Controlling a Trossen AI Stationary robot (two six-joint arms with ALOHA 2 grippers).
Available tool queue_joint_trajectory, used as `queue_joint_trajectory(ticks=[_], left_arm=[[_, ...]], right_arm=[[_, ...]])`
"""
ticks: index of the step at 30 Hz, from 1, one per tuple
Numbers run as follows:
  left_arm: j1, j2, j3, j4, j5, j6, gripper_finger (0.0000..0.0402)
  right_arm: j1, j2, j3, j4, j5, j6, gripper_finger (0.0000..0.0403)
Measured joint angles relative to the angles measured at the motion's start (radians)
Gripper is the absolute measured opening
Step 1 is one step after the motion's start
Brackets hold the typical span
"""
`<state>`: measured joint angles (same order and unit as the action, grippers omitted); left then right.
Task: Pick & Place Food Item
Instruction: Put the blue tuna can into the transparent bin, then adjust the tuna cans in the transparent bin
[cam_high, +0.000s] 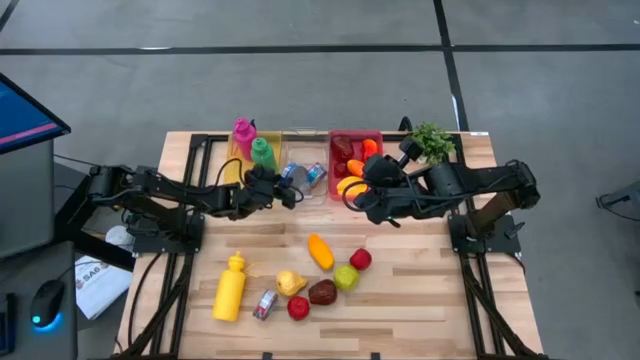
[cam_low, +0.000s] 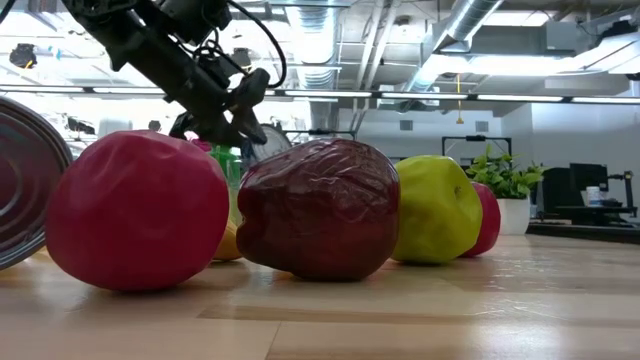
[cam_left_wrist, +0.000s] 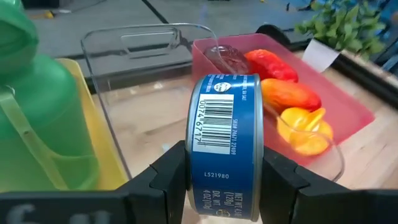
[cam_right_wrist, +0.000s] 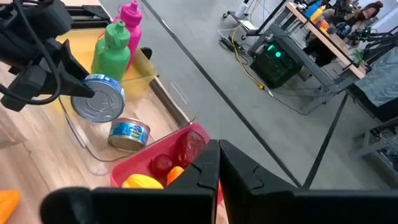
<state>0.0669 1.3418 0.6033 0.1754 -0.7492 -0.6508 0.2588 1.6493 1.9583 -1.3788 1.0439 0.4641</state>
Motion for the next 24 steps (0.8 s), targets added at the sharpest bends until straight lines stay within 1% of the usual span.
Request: queue_joint_trajectory(ticks=[4, 9, 12, 21, 24], left_arm=[[0.0, 0.0, 0.0, -0.03, 0.0, 0.047, 0.0136], [0.003, 0.0, 0.0, -0.069, 0.001, 0.046, 0.0138], [0.003, 0.0, 0.0, -0.063, 0.002, 0.046, 0.0146], [0.003, 0.0, 0.0, -0.061, 0.001, 0.09, 0.0213], [0.003, 0.0, 0.0, -0.057, 0.046, 0.09, 0.0233]], right_arm=[[0.0, 0.0, 0.0, 0.0, 0.0, 0.0, 0.0004], [0.0, 0.0, 0.0, -0.001, 0.0, 0.0, 0.0004], [0.0, 0.0, 0.0, -0.001, 0.0, 0.0, 0.0004], [0.0, 0.0, 0.0, -0.001, 0.0, -0.001, 0.0004], [0.0, 0.0, 0.0, -0.002, 0.0, -0.002, 0.0004]])
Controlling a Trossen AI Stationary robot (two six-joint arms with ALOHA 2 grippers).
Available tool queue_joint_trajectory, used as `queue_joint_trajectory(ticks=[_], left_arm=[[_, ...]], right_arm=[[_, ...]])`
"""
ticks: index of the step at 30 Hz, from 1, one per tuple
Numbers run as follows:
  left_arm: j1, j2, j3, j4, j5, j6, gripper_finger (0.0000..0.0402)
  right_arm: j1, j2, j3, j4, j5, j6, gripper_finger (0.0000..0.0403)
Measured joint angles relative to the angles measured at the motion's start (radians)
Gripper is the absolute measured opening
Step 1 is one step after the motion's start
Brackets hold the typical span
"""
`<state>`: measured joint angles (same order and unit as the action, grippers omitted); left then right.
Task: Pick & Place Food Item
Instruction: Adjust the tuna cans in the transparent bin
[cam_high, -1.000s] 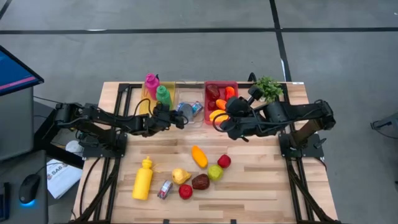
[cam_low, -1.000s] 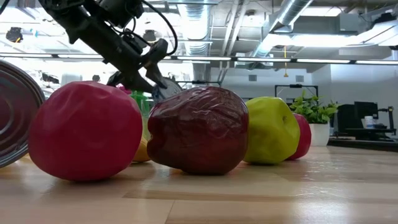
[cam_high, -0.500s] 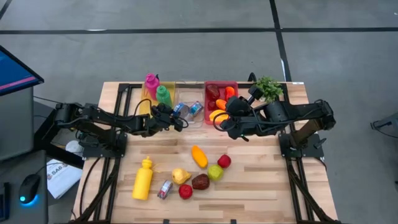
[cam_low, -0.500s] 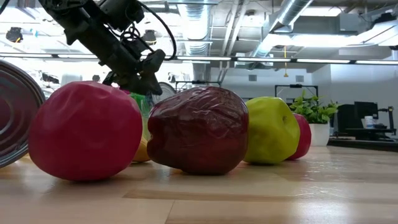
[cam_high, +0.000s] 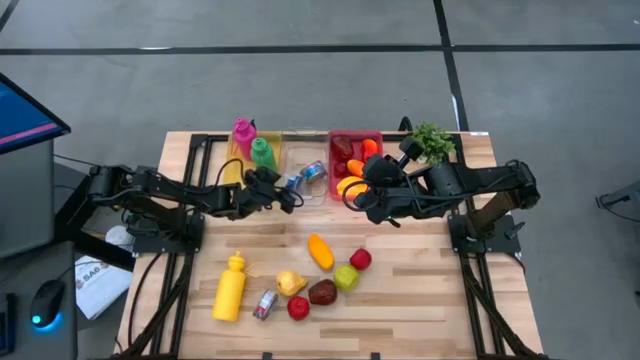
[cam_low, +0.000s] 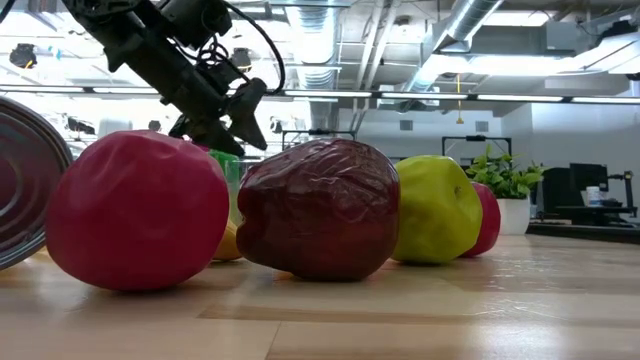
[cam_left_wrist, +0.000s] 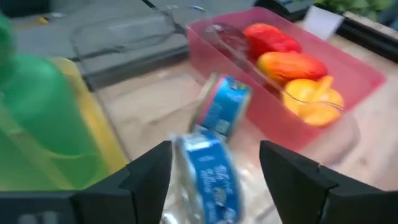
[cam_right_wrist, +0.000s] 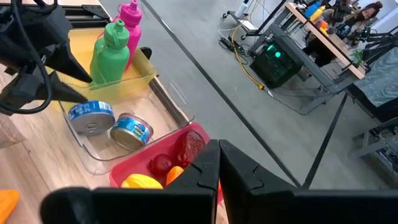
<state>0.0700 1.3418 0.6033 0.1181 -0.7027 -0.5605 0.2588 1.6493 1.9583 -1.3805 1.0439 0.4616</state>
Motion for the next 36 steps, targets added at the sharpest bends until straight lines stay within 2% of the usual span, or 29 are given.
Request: queue_joint_trajectory(ticks=[5, 12, 17, 27, 32, 36], left_arm=[[0.0, 0.0, 0.0, 0.091, 0.106, 0.0, 0.0238], [0.0, -0.036, 0.001, 0.276, 0.207, 0.0, 0.0202], [0.0, -0.129, 0.0, 0.243, 0.209, 0.0, 0.0158], [-0.001, -0.322, -0.001, 0.029, 0.206, 0.031, 0.0057], [-0.002, -0.392, -0.001, -0.078, 0.207, 0.068, 0.0023], [-0.002, -0.429, -0.001, -0.1, 0.207, 0.07, 0.0006]], right_arm=[[0.001, 0.0, 0.0, -0.007, 0.0, -0.001, 0.0004], [0.0, 0.0, 0.0, -0.016, -0.032, -0.001, 0.0004], [-0.004, 0.0, 0.0, -0.065, -0.075, -0.001, 0.0004], [-0.055, 0.0, 0.0, -0.082, -0.077, -0.051, 0.0004], [-0.074, 0.0, 0.0, -0.07, -0.079, -0.051, 0.0004], [-0.094, 0.0, 0.0, -0.02, -0.079, -0.051, 0.0004]])
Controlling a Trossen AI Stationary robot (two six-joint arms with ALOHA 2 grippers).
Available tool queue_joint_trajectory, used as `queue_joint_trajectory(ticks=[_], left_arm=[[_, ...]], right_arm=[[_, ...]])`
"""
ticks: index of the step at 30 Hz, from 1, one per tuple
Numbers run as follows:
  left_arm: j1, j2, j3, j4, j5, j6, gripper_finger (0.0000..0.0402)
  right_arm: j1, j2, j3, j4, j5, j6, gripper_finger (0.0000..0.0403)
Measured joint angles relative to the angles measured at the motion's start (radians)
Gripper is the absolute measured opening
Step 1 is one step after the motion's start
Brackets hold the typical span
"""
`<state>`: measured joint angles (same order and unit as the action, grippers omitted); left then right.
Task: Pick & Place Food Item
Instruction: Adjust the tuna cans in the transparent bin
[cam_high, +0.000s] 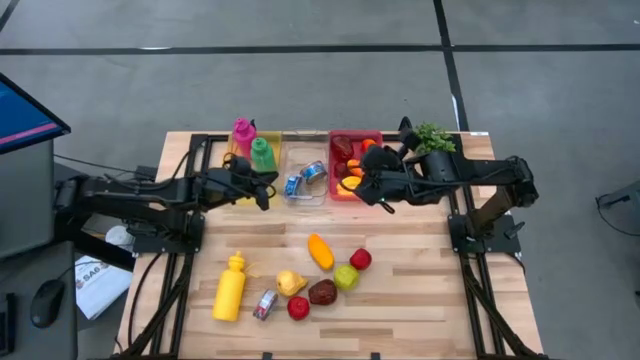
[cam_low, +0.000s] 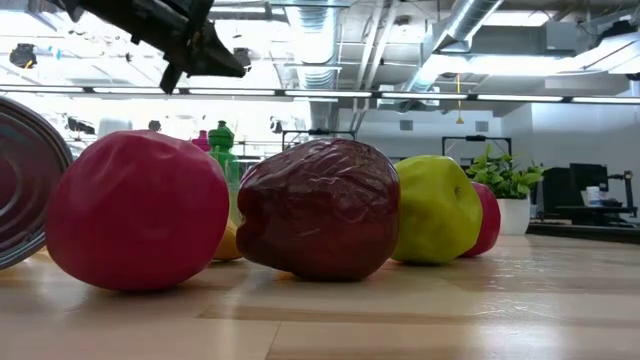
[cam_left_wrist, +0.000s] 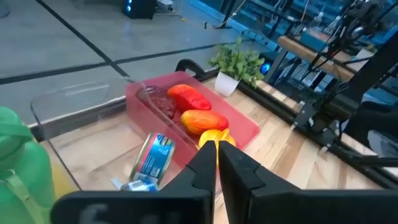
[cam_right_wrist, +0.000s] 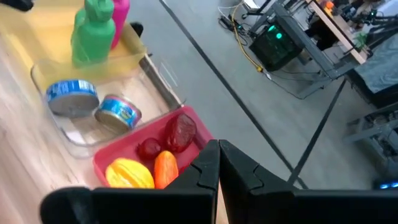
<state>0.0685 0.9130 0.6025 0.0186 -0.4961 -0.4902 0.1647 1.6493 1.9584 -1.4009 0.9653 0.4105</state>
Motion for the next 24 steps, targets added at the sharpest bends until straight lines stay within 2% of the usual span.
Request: queue_joint_trajectory(ticks=[3, 6, 11, 14, 18, 22, 24], left_arm=[[0.0, -0.023, 0.0, 0.001, -0.002, 0.0, 0.0001], [0.0, -0.034, 0.0, -0.003, -0.013, 0.003, 0.0001], [0.0, -0.035, 0.0, -0.004, -0.016, 0.153, 0.0002], [0.0, -0.034, 0.0, -0.004, -0.023, 0.198, 0.0002], [0.0, -0.034, 0.0, -0.004, -0.031, 0.198, 0.0002], [0.0, -0.034, 0.0, -0.004, -0.031, 0.199, 0.0002], [0.0, -0.034, 0.0, -0.004, -0.032, 0.208, 0.0002]], right_arm=[[-0.016, 0.0, 0.0, 0.034, -0.004, 0.0, 0.0004], [-0.047, 0.0, 0.0, 0.037, -0.066, -0.028, 0.0004], [-0.147, 0.012, 0.0, 0.061, -0.292, -0.158, 0.0002], [-0.202, 0.036, 0.0, 0.077, -0.357, -0.232, 0.0001], [-0.264, 0.079, 0.0, 0.154, -0.43, -0.371, 0.0001], [-0.314, 0.133, 0.0, 0.285, -0.637, -0.511, 0.0001], [-0.335, 0.159, 0.0, 0.359, -0.703, -0.57, 0.0001]])
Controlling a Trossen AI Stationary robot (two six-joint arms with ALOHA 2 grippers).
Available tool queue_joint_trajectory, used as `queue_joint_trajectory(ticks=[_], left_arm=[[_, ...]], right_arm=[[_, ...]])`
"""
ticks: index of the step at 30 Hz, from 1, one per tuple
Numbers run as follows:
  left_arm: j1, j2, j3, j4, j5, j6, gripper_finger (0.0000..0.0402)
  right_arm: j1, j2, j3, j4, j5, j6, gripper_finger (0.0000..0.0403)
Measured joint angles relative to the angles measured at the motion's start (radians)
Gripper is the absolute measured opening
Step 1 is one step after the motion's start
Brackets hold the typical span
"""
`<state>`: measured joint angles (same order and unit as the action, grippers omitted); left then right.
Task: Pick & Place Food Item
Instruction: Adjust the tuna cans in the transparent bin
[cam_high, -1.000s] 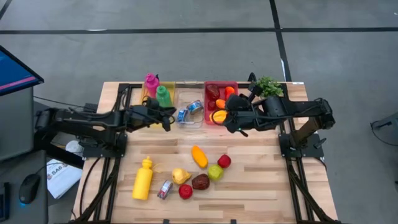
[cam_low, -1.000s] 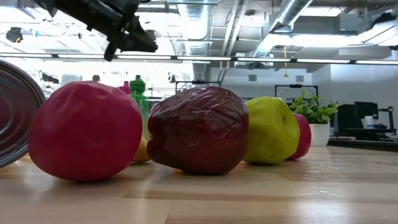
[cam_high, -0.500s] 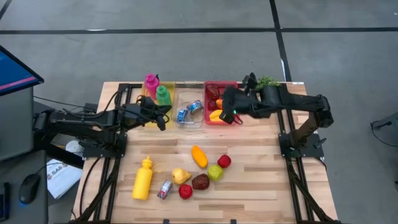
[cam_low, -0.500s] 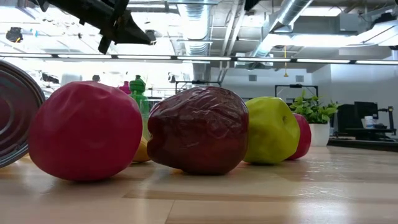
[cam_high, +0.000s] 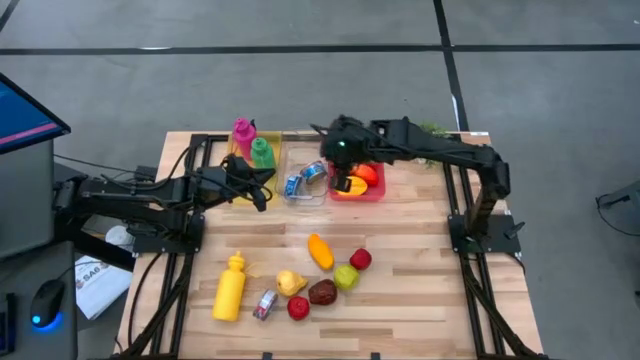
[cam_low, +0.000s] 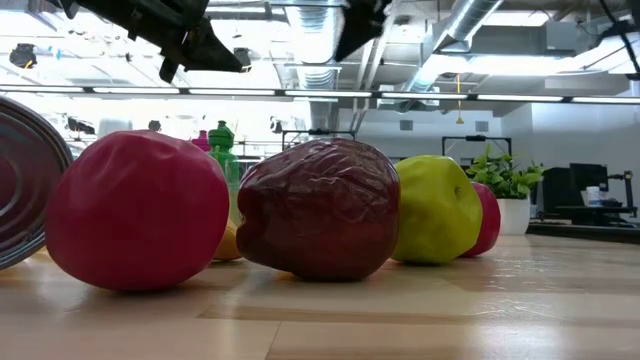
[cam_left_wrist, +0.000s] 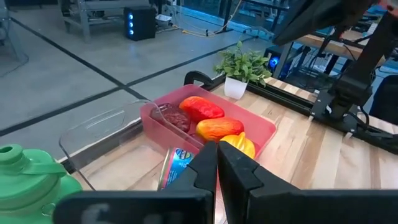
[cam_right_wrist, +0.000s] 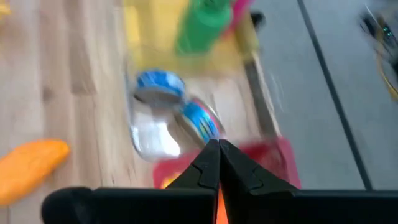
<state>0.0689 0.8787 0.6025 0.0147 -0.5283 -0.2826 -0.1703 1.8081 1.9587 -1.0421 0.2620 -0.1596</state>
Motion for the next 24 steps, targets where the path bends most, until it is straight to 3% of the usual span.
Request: queue_joint_trajectory(ticks=[6, 11, 24], left_arm=[[0.0, -0.01, 0.0, -0.005, -0.002, 0.016, 0.0002], [0.024, -0.023, 0.001, -0.058, 0.057, 0.068, 0.0002], [0.166, -0.078, 0.0, -0.071, 0.214, 0.175, 0.0002]], right_arm=[[-0.067, 0.062, 0.0, 0.115, -0.081, -0.057, 0.0001], [-0.121, 0.092, 0.001, 0.127, -0.141, -0.034, 0.0001], [-0.154, 0.13, 0.0, 0.16, -0.158, -0.031, 0.0001]])
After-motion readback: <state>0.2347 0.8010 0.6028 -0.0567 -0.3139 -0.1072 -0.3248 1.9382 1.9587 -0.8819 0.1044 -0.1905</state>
